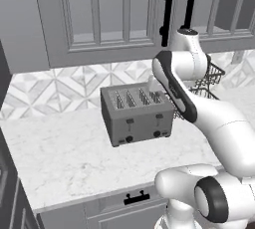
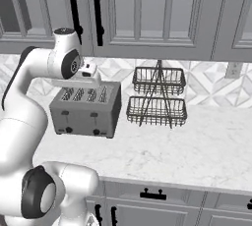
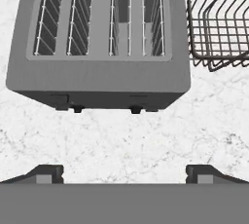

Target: Navigate to the toaster.

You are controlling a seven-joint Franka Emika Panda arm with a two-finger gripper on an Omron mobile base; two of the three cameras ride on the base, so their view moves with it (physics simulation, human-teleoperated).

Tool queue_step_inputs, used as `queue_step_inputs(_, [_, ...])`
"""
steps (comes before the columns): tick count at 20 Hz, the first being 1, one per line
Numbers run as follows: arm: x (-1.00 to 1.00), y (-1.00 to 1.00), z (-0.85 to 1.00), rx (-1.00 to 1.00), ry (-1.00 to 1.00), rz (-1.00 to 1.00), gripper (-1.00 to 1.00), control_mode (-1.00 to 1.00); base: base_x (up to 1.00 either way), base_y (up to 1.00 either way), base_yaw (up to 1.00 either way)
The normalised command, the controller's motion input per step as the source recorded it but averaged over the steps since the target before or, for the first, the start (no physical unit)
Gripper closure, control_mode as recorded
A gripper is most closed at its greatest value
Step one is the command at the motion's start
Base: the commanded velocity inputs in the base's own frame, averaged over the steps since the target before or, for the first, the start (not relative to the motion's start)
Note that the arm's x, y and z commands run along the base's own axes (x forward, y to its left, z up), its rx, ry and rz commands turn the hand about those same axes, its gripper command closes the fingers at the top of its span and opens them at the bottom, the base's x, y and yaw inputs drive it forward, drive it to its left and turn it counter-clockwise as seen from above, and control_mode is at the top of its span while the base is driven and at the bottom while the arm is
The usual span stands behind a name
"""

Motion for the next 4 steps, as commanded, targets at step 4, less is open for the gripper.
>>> queue_step_inputs(4, [0.0, 0.0, 0.0, 0.0, 0.0, 0.0, -1.0, 1.0, 0.97, 0.24, -0.08])
